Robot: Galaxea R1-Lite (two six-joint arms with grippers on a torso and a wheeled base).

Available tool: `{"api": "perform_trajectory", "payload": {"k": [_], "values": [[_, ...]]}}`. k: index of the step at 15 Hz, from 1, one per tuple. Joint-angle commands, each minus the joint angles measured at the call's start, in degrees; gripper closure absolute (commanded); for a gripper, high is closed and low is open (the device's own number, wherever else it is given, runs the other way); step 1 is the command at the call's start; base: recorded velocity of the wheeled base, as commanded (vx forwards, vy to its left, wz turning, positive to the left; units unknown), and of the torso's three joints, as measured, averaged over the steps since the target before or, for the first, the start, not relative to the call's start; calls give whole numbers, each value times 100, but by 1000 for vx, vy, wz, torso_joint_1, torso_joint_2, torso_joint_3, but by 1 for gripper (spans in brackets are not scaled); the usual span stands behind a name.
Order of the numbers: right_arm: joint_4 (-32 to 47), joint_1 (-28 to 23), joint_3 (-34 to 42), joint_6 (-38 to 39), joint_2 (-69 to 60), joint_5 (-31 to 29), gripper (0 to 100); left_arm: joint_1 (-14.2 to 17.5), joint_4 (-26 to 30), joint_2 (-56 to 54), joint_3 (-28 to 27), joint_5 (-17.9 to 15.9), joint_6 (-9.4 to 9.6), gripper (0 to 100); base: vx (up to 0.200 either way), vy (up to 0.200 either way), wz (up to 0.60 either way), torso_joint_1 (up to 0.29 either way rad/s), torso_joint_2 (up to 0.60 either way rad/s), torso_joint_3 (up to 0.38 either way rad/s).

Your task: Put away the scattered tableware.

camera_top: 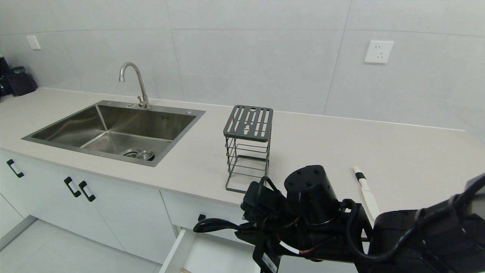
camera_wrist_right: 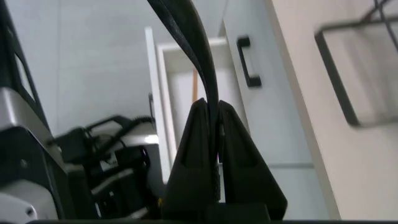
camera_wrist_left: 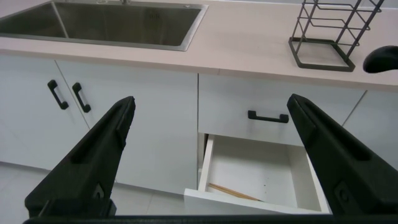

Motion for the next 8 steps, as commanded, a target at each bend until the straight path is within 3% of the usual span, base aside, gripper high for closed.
{"api": "perform_trajectory", "payload": {"k": [1, 4, 8], "values": [[-12, 31, -140, 17, 86, 6, 100, 0, -1, 7, 0, -1, 0, 0, 0, 0, 0, 0, 0, 0], [-3, 84, -122, 166, -72, 322, 100, 0, -1, 7, 0, -1, 0, 0, 0, 0, 0, 0, 0, 0], [41, 207, 212, 17, -81, 322, 100, 0, -1, 7, 0, -1, 0, 0, 0, 0, 0, 0, 0, 0]]}}
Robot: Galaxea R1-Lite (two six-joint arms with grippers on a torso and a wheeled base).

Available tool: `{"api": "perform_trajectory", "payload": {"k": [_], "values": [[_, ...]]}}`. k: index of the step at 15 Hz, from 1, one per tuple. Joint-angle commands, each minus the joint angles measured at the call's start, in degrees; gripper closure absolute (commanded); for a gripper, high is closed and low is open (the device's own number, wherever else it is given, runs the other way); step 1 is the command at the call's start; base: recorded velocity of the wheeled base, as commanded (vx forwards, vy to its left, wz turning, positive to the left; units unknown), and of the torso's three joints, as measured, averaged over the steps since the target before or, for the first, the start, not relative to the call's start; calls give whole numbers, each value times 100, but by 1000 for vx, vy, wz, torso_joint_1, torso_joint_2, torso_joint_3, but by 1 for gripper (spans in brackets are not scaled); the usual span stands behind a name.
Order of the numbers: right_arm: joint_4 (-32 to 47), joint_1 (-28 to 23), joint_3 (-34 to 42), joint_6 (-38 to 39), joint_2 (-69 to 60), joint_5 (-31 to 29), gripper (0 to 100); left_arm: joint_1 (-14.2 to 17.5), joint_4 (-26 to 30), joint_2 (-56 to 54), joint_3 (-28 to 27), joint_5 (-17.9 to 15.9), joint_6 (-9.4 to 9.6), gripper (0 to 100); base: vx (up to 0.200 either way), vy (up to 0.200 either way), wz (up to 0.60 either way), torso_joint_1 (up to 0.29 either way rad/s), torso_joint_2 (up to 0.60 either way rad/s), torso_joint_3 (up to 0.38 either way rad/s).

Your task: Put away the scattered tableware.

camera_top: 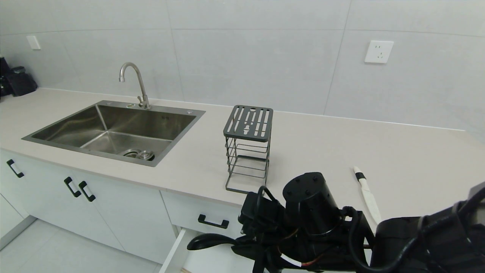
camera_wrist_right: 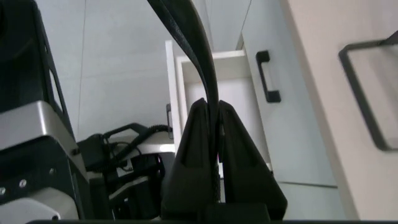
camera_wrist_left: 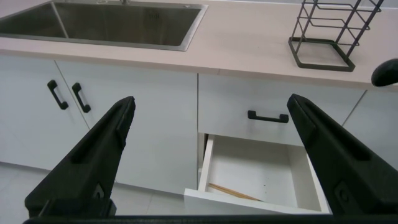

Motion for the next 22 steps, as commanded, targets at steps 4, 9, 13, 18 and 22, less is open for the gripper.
{"api": "perform_trajectory", "payload": {"k": [4, 9, 13, 18, 22], "values": [[191, 24, -80, -423, 8, 13, 100, 0, -1, 7, 0, -1, 0, 0, 0, 0, 0, 0, 0, 0], [165, 59, -203, -441, 87, 21, 100, 0, -1, 7, 0, -1, 0, 0, 0, 0, 0, 0, 0, 0], [165, 59, -388, -449, 210, 30, 100, 0, -1, 7, 0, -1, 0, 0, 0, 0, 0, -183, 360, 182], [173, 59, -361, -449, 201, 30, 100, 0, -1, 7, 0, -1, 0, 0, 0, 0, 0, -173, 341, 167], [173, 59, -379, -449, 210, 30, 100, 0, -1, 7, 0, -1, 0, 0, 0, 0, 0, -195, 375, 178]]}}
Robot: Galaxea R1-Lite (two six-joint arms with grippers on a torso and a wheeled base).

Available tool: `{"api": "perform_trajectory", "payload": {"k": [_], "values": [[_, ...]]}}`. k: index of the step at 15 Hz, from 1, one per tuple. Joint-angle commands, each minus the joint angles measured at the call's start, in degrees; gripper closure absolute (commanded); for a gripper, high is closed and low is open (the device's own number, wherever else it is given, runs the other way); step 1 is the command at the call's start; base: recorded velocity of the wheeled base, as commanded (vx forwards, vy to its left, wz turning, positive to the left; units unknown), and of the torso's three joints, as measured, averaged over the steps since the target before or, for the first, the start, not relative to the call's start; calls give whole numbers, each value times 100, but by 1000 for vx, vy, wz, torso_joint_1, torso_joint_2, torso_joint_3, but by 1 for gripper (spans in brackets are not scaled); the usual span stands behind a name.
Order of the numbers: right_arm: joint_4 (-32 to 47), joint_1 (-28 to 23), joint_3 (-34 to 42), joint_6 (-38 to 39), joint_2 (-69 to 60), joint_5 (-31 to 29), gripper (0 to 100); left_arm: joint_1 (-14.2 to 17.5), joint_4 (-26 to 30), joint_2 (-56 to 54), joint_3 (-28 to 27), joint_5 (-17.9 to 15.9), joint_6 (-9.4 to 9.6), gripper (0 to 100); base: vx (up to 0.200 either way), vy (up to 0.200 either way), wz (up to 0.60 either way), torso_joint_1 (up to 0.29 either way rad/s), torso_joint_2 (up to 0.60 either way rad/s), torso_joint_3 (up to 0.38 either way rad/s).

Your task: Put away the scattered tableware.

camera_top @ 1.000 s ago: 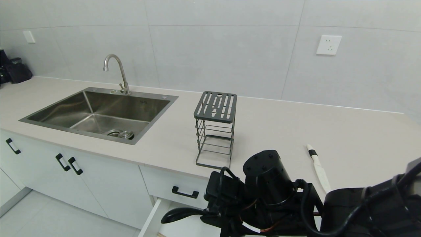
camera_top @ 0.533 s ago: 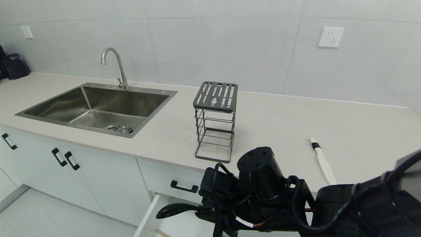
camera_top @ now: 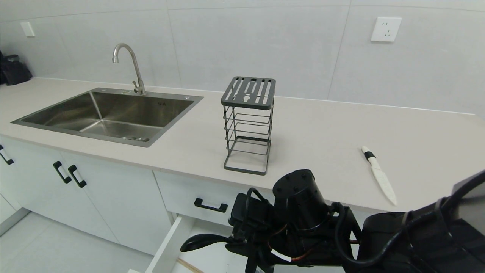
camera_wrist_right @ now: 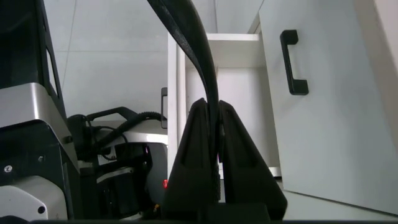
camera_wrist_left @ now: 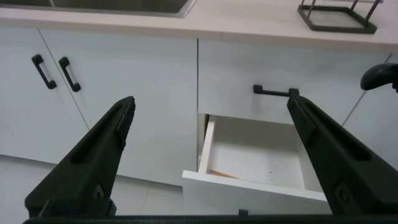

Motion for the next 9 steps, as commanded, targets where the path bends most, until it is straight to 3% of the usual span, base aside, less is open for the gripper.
{"api": "perform_trajectory", "payload": {"k": [1, 9], "values": [[-3, 4, -7, -1, -6, 1, 100, 0, -1, 7, 0, -1, 2, 0, 0, 0, 0, -256, 476, 232], [-3, 4, 2, -1, -15, 1, 100, 0, -1, 7, 0, -1, 2, 0, 0, 0, 0, -255, 488, 229]]}}
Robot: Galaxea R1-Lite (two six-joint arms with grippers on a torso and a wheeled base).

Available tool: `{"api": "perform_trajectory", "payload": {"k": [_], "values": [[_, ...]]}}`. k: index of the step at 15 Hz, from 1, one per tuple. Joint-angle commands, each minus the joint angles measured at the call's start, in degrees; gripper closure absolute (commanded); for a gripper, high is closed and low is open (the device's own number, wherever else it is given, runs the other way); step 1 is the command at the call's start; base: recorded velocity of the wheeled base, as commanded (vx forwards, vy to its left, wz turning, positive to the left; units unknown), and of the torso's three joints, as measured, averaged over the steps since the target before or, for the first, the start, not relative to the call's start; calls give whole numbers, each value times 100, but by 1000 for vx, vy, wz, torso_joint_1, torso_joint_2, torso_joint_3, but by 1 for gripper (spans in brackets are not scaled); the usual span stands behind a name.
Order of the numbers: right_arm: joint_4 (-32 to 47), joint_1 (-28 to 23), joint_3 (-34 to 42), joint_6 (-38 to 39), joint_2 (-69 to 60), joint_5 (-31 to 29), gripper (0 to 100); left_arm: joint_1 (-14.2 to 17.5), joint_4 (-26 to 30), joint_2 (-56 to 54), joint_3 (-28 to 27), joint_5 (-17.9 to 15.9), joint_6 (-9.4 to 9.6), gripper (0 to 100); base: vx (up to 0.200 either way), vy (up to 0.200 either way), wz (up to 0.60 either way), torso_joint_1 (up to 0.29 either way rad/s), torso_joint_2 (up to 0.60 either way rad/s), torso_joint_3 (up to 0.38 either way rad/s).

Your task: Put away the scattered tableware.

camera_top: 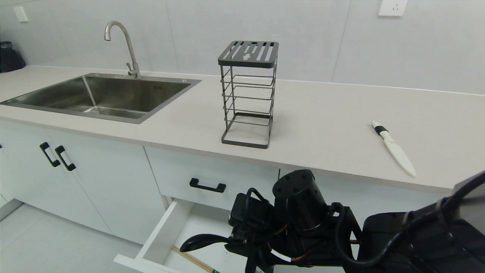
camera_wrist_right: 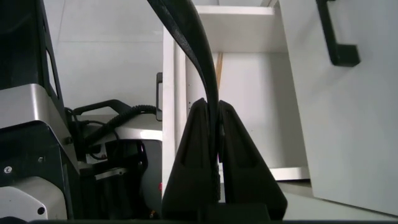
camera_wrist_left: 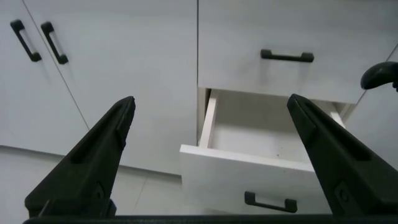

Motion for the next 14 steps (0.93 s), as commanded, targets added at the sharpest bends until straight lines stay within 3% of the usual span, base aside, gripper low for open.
{"api": "perform_trajectory", "payload": {"k": [1, 6, 14], "values": [[-10, 8, 4, -1, -12, 1, 100, 0, 1, 7, 0, -1, 0, 0, 0, 0, 0, -256, 471, 227], [-10, 8, -13, -1, -4, -8, 100, 0, 1, 7, 0, -1, 0, 0, 0, 0, 0, -231, 390, 148], [-10, 8, -576, -1, 506, -8, 100, 0, 1, 7, 0, -1, 0, 0, 0, 0, 0, -22, 52, 24]]}}
